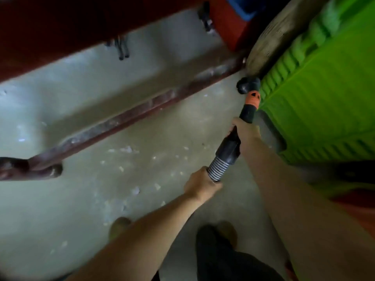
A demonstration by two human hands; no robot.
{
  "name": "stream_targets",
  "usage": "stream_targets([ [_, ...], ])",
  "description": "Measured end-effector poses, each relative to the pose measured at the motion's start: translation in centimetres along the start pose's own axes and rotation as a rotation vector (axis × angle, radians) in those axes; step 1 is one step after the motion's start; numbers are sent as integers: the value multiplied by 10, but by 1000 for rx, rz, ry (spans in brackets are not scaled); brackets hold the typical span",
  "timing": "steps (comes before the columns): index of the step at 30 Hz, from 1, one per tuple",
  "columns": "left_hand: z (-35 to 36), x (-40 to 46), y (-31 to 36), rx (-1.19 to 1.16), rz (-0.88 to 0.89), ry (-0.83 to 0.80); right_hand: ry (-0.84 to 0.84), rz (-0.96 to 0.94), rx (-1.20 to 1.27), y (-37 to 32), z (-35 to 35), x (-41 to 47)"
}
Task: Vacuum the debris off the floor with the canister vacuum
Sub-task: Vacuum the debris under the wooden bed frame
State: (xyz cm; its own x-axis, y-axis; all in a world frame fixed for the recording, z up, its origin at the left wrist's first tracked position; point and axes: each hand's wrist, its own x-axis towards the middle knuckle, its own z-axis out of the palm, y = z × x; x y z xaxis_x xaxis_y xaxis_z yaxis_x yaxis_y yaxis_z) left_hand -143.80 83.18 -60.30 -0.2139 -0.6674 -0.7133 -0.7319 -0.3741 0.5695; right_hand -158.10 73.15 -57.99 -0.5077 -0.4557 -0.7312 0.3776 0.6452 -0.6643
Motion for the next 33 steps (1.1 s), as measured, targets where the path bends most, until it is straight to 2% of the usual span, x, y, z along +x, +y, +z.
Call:
stream_targets([
  [3, 11, 60, -28, 176, -68, 24, -16, 38, 27, 38, 9, 54],
  [6, 23, 107, -59, 96, 16, 36, -51, 34, 49, 67, 23, 102],
  [10, 42, 167, -80, 137, 64, -3, -110, -13, 61, 90, 49, 155],
  [14, 61, 205, -97, 8, 120, -13, -132, -89, 49, 103, 59, 188],
  [23, 43, 188, -91, -118, 199, 25, -231, -40, 234, 89, 53, 175],
  [31, 58, 172, -110, -258, 161, 74, -388, -78, 25, 100, 85, 163],
  [33, 55, 173, -105, -259, 174, 67, -382, -91, 38, 94, 84, 163],
])
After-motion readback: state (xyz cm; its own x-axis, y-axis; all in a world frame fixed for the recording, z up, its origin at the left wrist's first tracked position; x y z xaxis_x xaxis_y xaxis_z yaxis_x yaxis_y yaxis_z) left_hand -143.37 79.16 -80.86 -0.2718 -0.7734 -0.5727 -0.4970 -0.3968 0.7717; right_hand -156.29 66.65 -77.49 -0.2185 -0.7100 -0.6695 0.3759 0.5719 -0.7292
